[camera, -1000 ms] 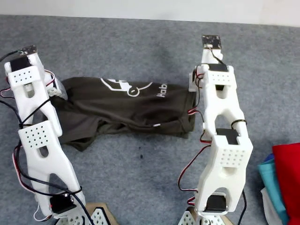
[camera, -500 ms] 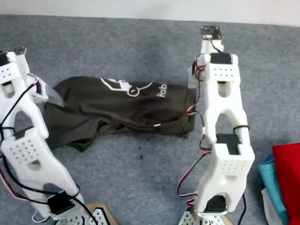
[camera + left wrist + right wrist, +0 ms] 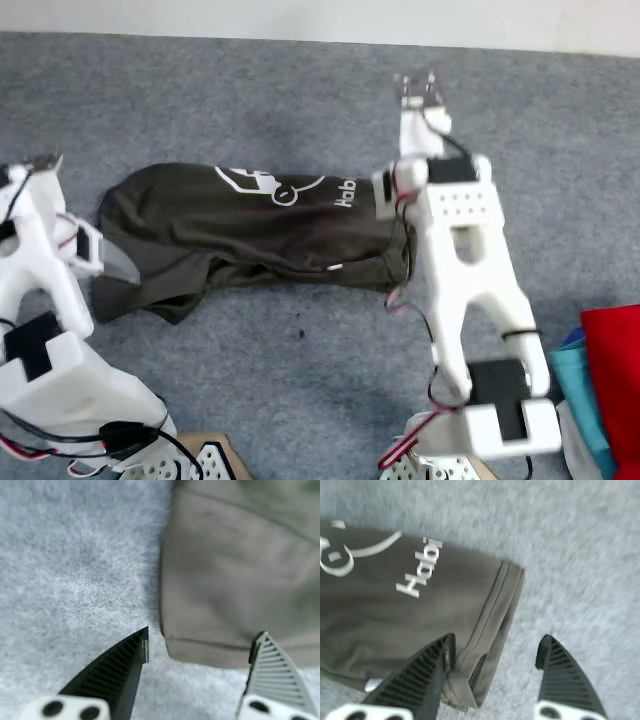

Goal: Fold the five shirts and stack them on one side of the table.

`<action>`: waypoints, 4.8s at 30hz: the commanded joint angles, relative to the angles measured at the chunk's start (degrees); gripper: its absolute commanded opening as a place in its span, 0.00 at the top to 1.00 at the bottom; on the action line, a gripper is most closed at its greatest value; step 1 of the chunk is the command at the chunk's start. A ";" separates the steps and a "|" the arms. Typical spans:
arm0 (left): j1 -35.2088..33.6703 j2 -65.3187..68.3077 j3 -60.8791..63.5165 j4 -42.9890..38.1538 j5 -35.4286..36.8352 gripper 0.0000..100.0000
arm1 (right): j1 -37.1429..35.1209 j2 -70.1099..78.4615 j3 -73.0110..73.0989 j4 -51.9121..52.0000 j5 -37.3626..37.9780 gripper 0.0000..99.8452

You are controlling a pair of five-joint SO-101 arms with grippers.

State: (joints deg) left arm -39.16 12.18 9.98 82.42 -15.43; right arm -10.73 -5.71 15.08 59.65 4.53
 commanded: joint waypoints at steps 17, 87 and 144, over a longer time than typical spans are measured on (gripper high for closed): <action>-1.10 0.40 9.89 -13.01 -3.43 0.87 | -0.31 -5.14 17.63 -17.63 -2.55 0.74; 12.97 44.70 -76.53 18.99 33.76 0.75 | -6.81 -5.14 29.67 -30.37 -1.93 0.74; 1.36 1.54 1.36 -14.33 16.09 0.75 | -9.19 -5.23 32.75 -32.31 1.58 0.74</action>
State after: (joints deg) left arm -39.78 16.75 11.30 71.78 -3.12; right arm -19.52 -8.53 48.04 28.26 5.41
